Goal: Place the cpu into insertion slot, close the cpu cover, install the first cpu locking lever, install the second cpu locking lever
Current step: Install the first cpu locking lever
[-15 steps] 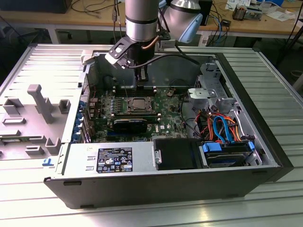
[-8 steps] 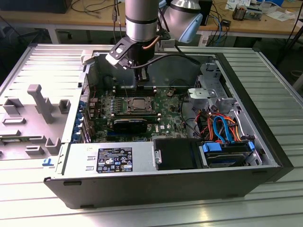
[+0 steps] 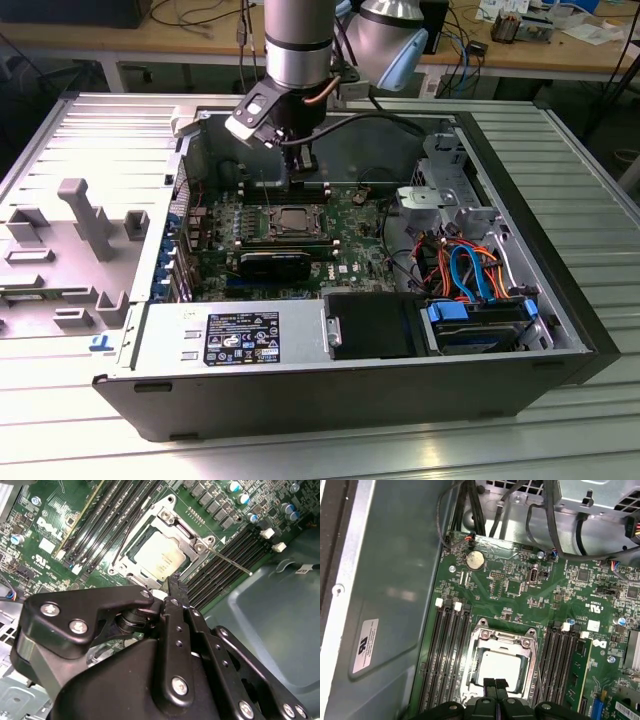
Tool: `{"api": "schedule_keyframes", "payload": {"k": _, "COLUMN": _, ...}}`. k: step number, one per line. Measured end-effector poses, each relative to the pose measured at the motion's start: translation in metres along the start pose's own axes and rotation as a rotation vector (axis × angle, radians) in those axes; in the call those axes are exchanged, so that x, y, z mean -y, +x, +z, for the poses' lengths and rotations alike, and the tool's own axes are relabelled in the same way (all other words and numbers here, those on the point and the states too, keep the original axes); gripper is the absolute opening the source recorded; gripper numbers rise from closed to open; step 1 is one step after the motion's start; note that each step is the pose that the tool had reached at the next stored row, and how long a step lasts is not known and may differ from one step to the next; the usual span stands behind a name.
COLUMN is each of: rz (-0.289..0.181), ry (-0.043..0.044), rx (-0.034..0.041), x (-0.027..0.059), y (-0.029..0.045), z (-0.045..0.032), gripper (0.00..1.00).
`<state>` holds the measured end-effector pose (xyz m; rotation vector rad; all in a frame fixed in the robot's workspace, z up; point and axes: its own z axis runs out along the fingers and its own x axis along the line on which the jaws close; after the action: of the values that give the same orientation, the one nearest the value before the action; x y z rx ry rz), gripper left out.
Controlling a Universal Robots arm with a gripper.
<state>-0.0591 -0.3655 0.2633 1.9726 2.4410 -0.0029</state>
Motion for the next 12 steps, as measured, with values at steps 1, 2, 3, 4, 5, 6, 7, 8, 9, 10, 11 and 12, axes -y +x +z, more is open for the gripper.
{"api": "schedule_keyframes", "payload": {"k": 1, "rz": -0.004, "ry": 0.0, "rx": 0.0001, "x": 0.0, "y": -0.0001, "z": 0.0, "gripper": 0.11}}
{"api": "schedule_keyframes", "payload": {"k": 2, "rz": -0.01, "ry": 0.0, "rx": 0.0001, "x": 0.0, "y": -0.0002, "z": 0.0, "gripper": 0.11}}
{"api": "schedule_keyframes", "payload": {"k": 3, "rz": -0.013, "ry": 0.0, "rx": 0.0, "x": 0.0, "y": -0.0002, "z": 0.0, "gripper": 0.11}}
{"api": "schedule_keyframes", "payload": {"k": 4, "rz": -0.02, "ry": 0.0, "rx": 0.0001, "x": 0.0001, "y": -0.0003, "z": 0.0, "gripper": 0.11}}
{"api": "schedule_keyframes", "payload": {"k": 5, "rz": -0.023, "ry": -0.0001, "rx": 0.0001, "x": 0.0001, "y": -0.0004, "z": 0.0, "gripper": 0.11}}
{"api": "schedule_keyframes", "payload": {"k": 6, "rz": -0.026, "ry": 0.0, "rx": 0.0001, "x": 0.0001, "y": -0.0004, "z": 0.0, "gripper": 0.11}}
{"api": "schedule_keyframes", "payload": {"k": 7, "rz": -0.031, "ry": -0.0001, "rx": 0.0001, "x": 0.0001, "y": -0.0004, "z": 0.0, "gripper": 0.11}}
{"api": "schedule_keyframes", "payload": {"k": 8, "rz": -0.035, "ry": -0.0001, "rx": 0.0, "x": 0.0001, "y": -0.0005, "z": 0.0, "gripper": 0.11}}
{"api": "schedule_keyframes", "payload": {"k": 9, "rz": -0.038, "ry": -0.0001, "rx": 0.0, "x": 0.0001, "y": -0.0005, "z": 0.0, "gripper": 0.11}}
{"api": "schedule_keyframes", "payload": {"k": 10, "rz": -0.043, "ry": -0.0002, "rx": 0.0, "x": 0.0001, "y": -0.0006, "z": 0.0, "gripper": 0.11}}
{"api": "schedule_keyframes", "payload": {"k": 11, "rz": -0.046, "ry": -0.0001, "rx": 0.0001, "x": 0.0001, "y": -0.0006, "z": 0.0, "gripper": 0.11}}
{"api": "schedule_keyframes", "payload": {"k": 12, "rz": -0.05, "ry": -0.0002, "rx": 0.0, "x": 0.0001, "y": -0.0006, "z": 0.0, "gripper": 0.11}}
